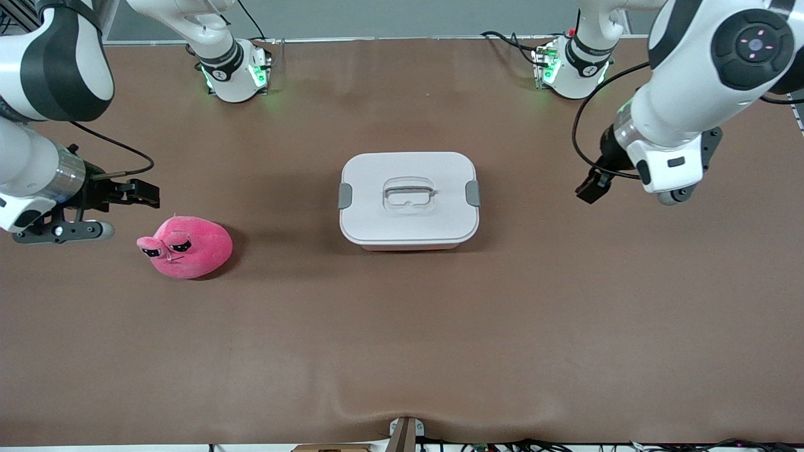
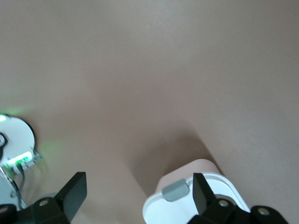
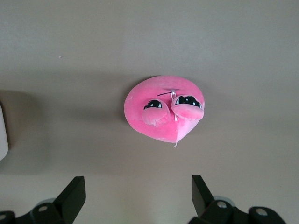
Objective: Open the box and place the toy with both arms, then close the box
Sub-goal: 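Move the right gripper to the pink plush while the left gripper reaches the lid handle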
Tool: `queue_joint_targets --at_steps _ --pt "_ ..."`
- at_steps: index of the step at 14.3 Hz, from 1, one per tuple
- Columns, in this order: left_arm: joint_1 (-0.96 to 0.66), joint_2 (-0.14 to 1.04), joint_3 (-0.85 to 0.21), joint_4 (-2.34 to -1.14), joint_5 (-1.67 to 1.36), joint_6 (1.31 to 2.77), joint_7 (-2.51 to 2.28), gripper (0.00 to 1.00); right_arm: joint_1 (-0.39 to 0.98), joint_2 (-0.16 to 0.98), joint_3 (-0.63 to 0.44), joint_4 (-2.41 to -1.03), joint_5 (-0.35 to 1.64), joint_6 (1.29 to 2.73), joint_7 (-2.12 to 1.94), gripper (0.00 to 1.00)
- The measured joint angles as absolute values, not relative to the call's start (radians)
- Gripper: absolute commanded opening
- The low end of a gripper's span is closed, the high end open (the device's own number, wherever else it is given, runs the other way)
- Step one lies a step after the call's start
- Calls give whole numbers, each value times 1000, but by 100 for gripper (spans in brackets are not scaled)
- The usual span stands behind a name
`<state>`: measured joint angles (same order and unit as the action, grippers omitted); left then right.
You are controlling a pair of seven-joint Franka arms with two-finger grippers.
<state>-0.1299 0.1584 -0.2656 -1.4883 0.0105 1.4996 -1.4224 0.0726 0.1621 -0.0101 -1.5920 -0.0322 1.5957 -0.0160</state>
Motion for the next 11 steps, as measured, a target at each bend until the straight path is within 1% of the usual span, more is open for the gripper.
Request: queue_joint_targets --at_steps 11 --pt "-266 219 -278 -1486 -1 1583 -1873 100 76 125 -9 -1704 -32 1695 -16 100"
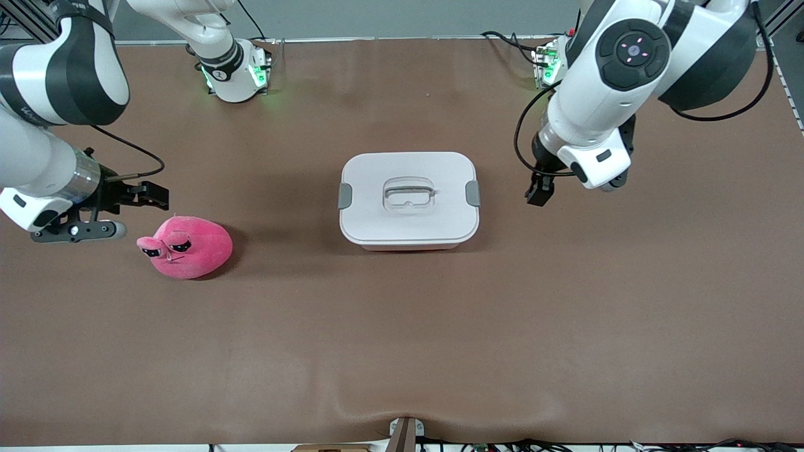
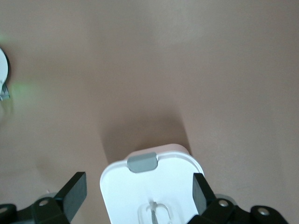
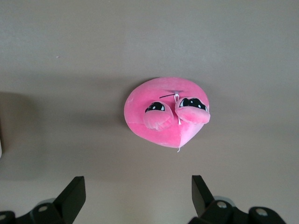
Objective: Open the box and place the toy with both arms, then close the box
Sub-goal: 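Move the right gripper to the pink plush while the left gripper reaches the lid handle, then grasp the lid handle with the left gripper while the right gripper grasps the plush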
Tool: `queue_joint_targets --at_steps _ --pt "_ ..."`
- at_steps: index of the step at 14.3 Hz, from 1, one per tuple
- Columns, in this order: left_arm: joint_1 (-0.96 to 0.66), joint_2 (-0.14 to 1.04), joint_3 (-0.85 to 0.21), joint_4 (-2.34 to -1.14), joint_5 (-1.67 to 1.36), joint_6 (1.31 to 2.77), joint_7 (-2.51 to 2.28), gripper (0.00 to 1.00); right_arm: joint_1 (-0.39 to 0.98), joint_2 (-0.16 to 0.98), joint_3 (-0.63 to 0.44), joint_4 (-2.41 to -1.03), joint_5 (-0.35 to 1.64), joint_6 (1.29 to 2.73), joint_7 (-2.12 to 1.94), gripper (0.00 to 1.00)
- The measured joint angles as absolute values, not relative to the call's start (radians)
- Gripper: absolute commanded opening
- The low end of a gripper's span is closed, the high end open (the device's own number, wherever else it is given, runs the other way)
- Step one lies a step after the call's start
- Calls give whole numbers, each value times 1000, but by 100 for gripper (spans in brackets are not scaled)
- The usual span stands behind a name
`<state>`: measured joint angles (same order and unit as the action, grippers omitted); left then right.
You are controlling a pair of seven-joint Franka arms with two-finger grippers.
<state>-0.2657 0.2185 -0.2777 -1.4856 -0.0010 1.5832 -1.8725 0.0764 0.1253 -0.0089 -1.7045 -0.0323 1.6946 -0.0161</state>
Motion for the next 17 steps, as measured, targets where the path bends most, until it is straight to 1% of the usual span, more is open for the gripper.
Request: queue_joint_targets --at_steps 5,11,17 --pt "-336 268 -279 -1484 -21 1662 -2086 100 100 125 -8 -1743 -34 1732 -16 100" --pt "-408 327 -280 -1481 -22 1766 -2331 100 115 125 -8 -1751 -35 1775 -16 100" --pt "-503 415 -280 -1476 -22 1820 -2379 100 136 125 -11 -1759 -41 1801 -18 100"
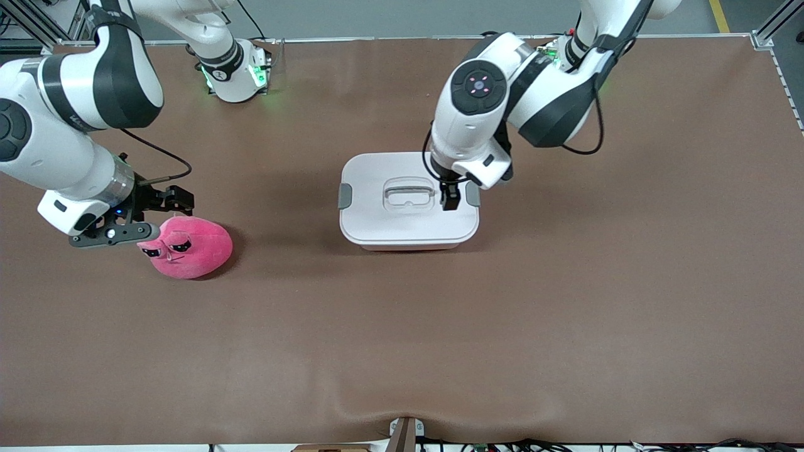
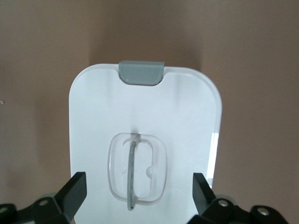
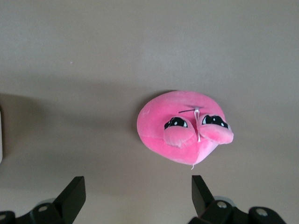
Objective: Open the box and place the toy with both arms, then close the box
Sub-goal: 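Grasp the lid handle with the left gripper while the right gripper grasps the plush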
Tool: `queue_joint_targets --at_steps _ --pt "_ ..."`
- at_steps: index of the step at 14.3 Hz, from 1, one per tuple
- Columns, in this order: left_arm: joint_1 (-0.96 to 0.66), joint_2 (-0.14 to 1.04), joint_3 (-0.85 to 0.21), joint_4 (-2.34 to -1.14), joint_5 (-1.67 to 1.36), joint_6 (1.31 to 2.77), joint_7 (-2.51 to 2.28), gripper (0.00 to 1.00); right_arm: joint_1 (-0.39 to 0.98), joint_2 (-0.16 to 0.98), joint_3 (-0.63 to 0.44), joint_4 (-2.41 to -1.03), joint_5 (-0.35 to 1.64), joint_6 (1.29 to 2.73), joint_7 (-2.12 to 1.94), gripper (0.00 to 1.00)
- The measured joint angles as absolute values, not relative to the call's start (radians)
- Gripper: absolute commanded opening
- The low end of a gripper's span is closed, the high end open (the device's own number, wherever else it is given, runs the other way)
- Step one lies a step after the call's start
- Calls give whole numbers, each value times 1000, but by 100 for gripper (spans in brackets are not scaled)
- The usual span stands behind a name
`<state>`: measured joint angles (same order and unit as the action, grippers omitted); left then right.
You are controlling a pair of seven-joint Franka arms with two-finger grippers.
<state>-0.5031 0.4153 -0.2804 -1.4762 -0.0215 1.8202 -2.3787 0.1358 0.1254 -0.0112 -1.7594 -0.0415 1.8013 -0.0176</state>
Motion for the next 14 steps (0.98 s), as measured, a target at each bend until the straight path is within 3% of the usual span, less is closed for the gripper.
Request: queue_joint_targets --at_steps 9,14 --pt "-592 519 -280 -1474 66 1864 -2380 100 135 170 -19 -1781 -44 1790 -48 100" --pt "-613 555 -279 -1473 73 1936 -2396 100 135 176 -22 -1880 -105 1938 -50 100"
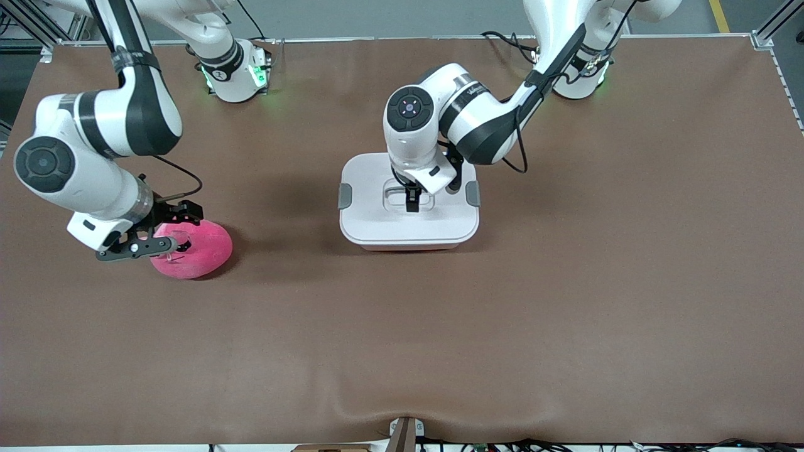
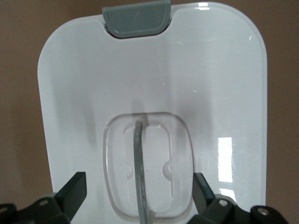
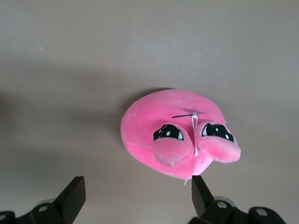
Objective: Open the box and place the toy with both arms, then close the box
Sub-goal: 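Grasp the lid handle with the left gripper while the right gripper grasps the plush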
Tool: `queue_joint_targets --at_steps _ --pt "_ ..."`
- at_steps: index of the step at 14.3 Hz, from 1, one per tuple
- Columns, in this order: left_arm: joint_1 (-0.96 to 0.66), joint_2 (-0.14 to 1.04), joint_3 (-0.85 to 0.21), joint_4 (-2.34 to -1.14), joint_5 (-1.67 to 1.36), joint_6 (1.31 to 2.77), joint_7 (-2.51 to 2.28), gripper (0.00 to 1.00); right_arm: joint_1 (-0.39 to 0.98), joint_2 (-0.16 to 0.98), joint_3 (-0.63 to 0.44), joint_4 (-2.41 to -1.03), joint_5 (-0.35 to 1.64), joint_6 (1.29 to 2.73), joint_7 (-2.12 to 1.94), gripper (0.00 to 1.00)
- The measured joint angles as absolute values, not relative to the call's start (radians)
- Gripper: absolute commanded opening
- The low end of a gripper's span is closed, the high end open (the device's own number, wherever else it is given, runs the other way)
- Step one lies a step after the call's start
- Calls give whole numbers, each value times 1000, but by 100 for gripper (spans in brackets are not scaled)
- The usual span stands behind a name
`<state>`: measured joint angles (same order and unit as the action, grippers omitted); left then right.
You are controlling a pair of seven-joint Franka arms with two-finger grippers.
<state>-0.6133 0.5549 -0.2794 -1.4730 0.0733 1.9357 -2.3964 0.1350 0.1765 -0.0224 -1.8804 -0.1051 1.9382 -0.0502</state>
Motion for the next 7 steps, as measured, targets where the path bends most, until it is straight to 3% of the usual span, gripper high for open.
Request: queue_joint_targets --at_steps 1,4,7 --pt "-620 562 -279 -1473 74 1946 -2404 96 135 176 -22 -1895 -119 1958 -51 100" --pt "-627 575 -279 -1473 75 1959 -2426 67 135 176 -22 -1923 -204 2018 -60 100" --pt "-627 579 -275 -1472 75 1961 -2428 58 126 177 -23 -1987 -227 2137 -135 100"
